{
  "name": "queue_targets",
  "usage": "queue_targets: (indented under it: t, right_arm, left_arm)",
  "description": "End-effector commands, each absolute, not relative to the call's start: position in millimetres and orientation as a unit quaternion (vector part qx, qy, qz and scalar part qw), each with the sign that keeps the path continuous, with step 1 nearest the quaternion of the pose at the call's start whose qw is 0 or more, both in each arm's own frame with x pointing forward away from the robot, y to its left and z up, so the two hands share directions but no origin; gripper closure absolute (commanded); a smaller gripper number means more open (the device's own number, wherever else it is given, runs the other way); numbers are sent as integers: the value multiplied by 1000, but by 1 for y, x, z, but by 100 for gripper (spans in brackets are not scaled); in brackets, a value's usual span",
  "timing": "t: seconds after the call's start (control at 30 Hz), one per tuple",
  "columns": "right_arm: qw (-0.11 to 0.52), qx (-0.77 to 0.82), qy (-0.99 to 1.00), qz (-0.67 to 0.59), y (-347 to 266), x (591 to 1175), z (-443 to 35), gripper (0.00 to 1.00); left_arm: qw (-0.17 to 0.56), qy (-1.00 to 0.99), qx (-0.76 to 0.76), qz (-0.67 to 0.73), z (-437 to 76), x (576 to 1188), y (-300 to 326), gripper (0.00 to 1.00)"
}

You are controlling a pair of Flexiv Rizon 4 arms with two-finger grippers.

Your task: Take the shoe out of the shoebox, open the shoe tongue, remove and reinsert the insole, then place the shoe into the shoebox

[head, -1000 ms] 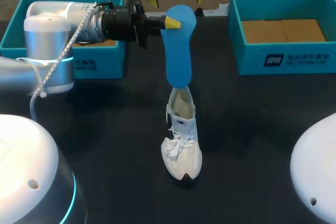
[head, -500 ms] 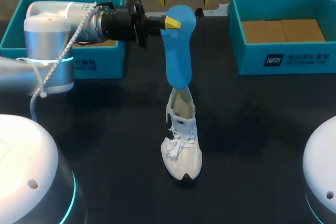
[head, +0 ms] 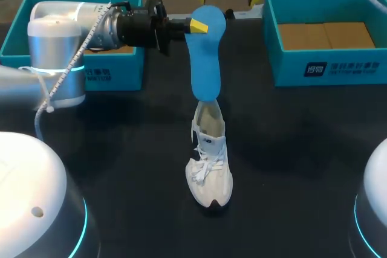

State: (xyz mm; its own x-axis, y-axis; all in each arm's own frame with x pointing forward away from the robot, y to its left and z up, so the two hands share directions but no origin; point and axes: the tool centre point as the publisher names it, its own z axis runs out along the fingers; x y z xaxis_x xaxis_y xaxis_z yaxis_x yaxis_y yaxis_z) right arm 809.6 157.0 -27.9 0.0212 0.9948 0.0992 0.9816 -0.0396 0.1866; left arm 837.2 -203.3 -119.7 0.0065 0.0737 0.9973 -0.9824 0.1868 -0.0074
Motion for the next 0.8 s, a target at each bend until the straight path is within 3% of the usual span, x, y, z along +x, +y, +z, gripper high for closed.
queue_targets:
  t: [0.03, 0.8]
  right_arm:
    - [-30, 699, 695, 166, 140, 808, -32, 0]
    - [-213, 644, 655, 333, 107, 802, -44, 0]
  left_arm:
    - [562, -526, 433, 469, -119, 836, -203, 100]
    - [562, -526, 433, 469, -119, 836, -203, 100]
